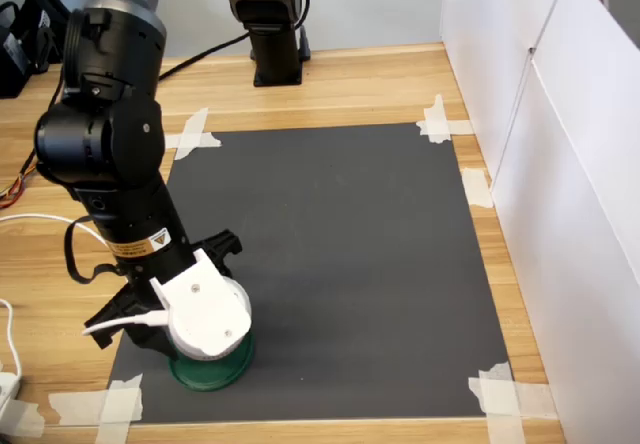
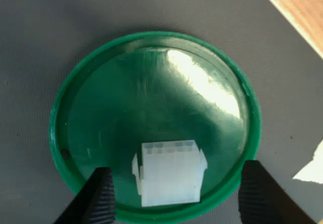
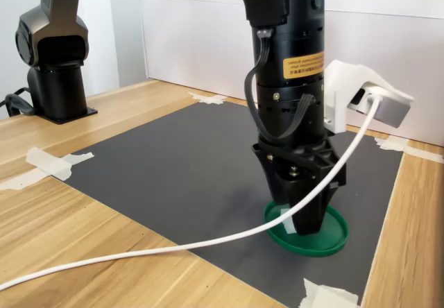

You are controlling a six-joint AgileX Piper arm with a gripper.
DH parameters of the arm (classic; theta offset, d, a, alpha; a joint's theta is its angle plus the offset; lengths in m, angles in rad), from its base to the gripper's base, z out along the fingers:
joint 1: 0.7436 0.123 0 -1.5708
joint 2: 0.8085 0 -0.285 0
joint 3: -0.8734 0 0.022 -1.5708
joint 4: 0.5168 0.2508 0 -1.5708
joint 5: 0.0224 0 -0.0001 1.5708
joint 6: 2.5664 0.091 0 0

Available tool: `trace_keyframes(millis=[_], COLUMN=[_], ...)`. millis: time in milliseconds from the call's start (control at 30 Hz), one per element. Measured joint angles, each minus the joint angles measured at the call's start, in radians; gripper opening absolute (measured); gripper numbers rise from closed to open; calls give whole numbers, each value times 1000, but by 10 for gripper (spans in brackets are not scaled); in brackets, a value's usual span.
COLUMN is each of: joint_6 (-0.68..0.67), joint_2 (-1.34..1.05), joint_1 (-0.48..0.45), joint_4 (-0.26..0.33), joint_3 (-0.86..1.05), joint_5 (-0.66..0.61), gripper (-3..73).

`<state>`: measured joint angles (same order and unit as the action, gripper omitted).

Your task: Grasp a white terminal and put it in the green lid.

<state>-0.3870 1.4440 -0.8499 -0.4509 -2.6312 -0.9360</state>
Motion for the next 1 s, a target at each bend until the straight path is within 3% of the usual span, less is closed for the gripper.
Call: trace_keyframes(millis=[233,400,533,600,833,1000], joint_6=[25,37,47,74,303,595], joint_2=[-106,-320,-568,-670,-996,-1208], joint_1=[0,0,0,0,0,1], joint_4=[70,173,226,245,318,294], joint_3=[17,128,328,421,693,874], joint_5=[18,125,296,374,489,567], gripper=[583,408,107,26,-18,-19])
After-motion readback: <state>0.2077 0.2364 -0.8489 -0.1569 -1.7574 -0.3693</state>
